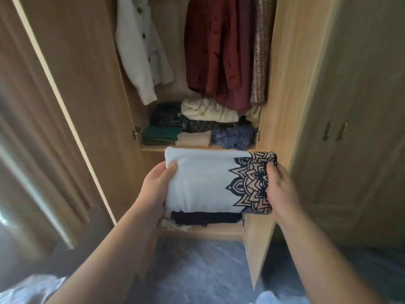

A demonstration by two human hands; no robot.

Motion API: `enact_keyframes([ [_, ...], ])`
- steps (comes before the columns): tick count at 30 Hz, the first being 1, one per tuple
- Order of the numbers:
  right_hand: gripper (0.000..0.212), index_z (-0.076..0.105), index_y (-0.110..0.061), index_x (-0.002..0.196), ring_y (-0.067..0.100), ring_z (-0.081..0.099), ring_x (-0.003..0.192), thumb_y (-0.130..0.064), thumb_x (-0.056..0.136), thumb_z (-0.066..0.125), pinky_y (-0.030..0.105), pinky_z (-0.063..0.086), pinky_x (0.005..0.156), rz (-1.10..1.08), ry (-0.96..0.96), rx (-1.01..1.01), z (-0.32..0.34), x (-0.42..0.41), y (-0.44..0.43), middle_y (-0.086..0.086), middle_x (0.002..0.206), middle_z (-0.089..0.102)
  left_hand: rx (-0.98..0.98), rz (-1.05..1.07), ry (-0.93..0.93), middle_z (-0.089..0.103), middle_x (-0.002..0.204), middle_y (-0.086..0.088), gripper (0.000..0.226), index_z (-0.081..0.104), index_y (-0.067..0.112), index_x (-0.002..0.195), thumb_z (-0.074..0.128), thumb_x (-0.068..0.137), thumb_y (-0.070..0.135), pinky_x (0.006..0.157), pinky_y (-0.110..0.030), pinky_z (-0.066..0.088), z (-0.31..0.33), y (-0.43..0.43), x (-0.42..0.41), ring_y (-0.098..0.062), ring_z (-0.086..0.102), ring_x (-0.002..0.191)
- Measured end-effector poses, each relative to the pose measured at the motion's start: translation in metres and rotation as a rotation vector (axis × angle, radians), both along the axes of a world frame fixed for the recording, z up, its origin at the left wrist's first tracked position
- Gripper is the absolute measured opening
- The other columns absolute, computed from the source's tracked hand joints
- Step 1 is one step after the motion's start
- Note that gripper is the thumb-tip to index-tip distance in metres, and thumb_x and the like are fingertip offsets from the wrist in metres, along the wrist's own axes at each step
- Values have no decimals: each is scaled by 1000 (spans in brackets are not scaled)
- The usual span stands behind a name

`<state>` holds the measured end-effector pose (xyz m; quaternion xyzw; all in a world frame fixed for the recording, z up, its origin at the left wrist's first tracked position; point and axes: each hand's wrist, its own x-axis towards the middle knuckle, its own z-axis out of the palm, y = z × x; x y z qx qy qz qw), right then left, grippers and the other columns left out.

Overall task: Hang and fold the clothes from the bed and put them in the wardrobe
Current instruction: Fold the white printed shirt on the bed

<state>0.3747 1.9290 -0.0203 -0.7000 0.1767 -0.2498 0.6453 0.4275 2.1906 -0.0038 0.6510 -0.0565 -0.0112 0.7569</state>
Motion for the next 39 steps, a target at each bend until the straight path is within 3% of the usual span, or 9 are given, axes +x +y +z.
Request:
enact_keyframes([
  [2,31,58,-30,113,16,64,99,-50,101,38,41,53,89,18,10,-30,3,46,-13,-10,105,67,23,30,-17,75,107,-2,27,64,17,117,56,99,37,81,-48,59,3,-11,35,-27,73,98],
  [7,35,57,-23,118,4,58,87,-46,104,36,24,44,63,78,30,-52,9,149,-27,-10,99,63,75,125,-23,76,103,1,27,66,20,113,55,99,41,76,-44,60,6,-24,124,-22,74,94],
  [14,28,55,-30,110,18,60,99,-49,103,35,43,50,95,113,84,-161,-7,287,-30,-5,106,63,69,153,35,76,106,-3,36,66,15,116,54,99,44,75,-44,60,-20,-23,253,-26,74,95],
  [18,33,56,-27,119,19,56,100,-49,103,36,34,45,87,83,106,-172,-24,375,-23,-6,106,57,66,140,37,76,106,-4,35,66,12,117,53,100,39,68,-34,59,-41,-18,348,-24,74,93],
  [22,46,59,-18,124,25,59,108,-51,101,36,45,48,97,28,136,-222,-41,478,-17,1,116,63,97,115,59,76,103,-4,33,67,12,114,55,100,39,71,-38,60,-61,-12,462,-26,74,93],
  [26,34,62,-22,110,27,61,105,-47,102,40,47,49,98,-18,192,-204,-58,576,-10,2,108,65,206,75,106,76,100,-3,32,69,19,105,58,96,48,83,-49,60,-76,-9,571,-24,74,90],
  [32,40,60,-14,122,21,56,99,-42,104,38,34,45,90,-76,281,-176,-75,679,-18,4,113,61,370,37,99,74,100,-3,35,68,16,108,54,98,46,79,-43,60,-90,-23,693,-20,73,87],
  [35,41,58,-9,120,23,53,97,-39,105,34,35,44,89,-82,310,-265,-71,716,-29,4,103,55,396,36,111,73,99,-3,33,68,17,106,55,97,46,78,-41,59,-93,-33,740,-21,72,87],
  [39,39,54,-4,103,37,60,99,-34,107,30,40,44,81,-72,514,-519,-91,753,-45,22,105,63,527,12,181,69,104,-6,27,64,12,109,56,99,36,76,-34,52,-110,-51,778,-23,67,91],
])
